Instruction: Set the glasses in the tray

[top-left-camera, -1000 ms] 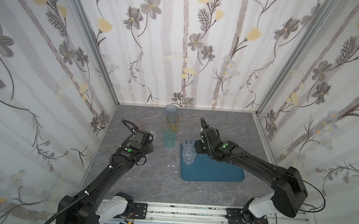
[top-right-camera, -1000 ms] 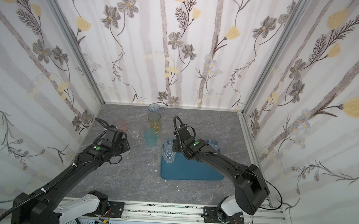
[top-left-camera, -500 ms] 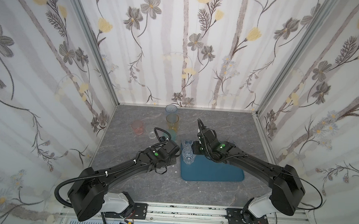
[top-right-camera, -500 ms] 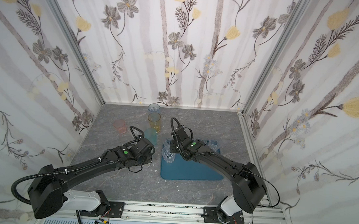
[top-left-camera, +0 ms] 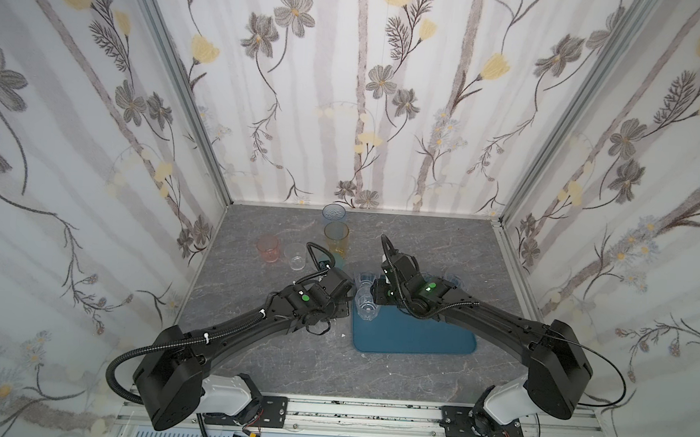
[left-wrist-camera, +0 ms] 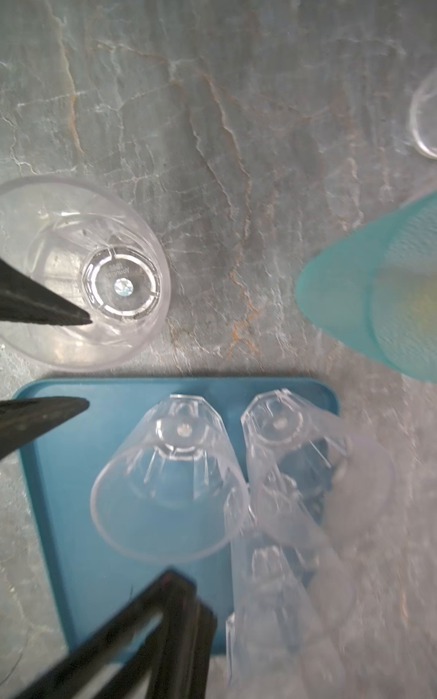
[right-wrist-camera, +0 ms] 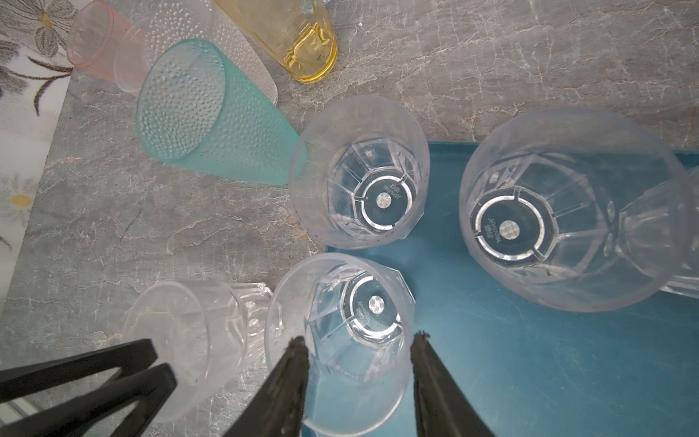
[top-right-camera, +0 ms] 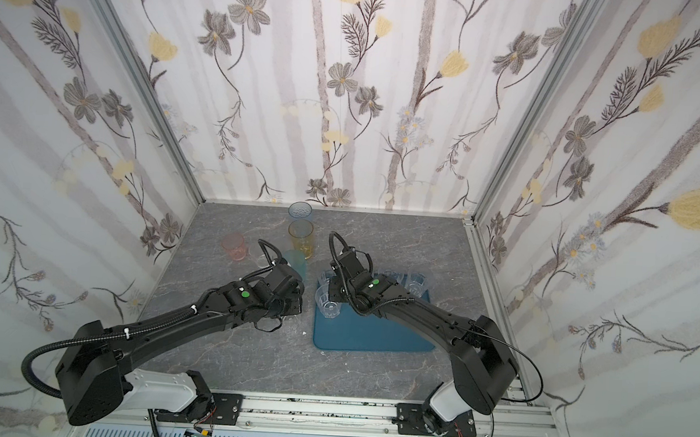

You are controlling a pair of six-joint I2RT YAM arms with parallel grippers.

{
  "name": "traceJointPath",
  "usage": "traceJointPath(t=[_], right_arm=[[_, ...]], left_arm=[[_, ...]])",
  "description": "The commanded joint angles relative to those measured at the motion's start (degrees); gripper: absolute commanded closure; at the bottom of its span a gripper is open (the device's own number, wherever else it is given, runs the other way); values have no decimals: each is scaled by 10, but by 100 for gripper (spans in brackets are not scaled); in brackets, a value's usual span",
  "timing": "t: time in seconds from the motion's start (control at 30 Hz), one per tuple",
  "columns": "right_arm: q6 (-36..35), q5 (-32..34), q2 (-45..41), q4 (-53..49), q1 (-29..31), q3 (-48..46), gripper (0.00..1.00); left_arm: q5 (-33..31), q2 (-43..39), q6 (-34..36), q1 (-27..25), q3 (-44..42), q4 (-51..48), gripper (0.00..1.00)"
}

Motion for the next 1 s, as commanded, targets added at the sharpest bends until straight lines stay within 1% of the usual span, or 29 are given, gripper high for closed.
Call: traceJointPath(t=[0.0,0.03,0.07,0.13,0.3,0.37,0.4,0.5,0.63,0.77,0.87,0.97], right_arm=[[9,-1,-7,7,1,11,54],[8,-1,-8,4,1,16,54],[7,0,-9,0,23,21,54],[1,-6,-8,-10,35,33,54],[-23,-47,28,-32,71,72,54],[-31,-44,52,-53,85,98,54],[-34,-38,65,-62,90,112,54],[-42,-31,103,-80,104,148,53],[-49,-22,150,-101,113,188,54],[-56,-8,183,-111,114,210,55],[-62,-13,204,-112,116,222,59],[-66,-15,222,-110,115,235,67]], left_arm=[[16,-37,46,15,21,13,60],[19,-53,53,25,23,13,58],[21,-72,63,39,24,13,56],[16,-111,84,70,19,12,52],[-58,-199,127,132,-22,14,39],[-89,-217,133,143,-45,15,38],[-101,-224,133,146,-56,15,37],[-112,-238,113,152,-97,21,36],[-98,-243,86,153,-134,27,36],[-78,-242,75,153,-149,37,35],[-73,-238,78,153,-149,43,35],[-69,-233,77,153,-147,48,35]])
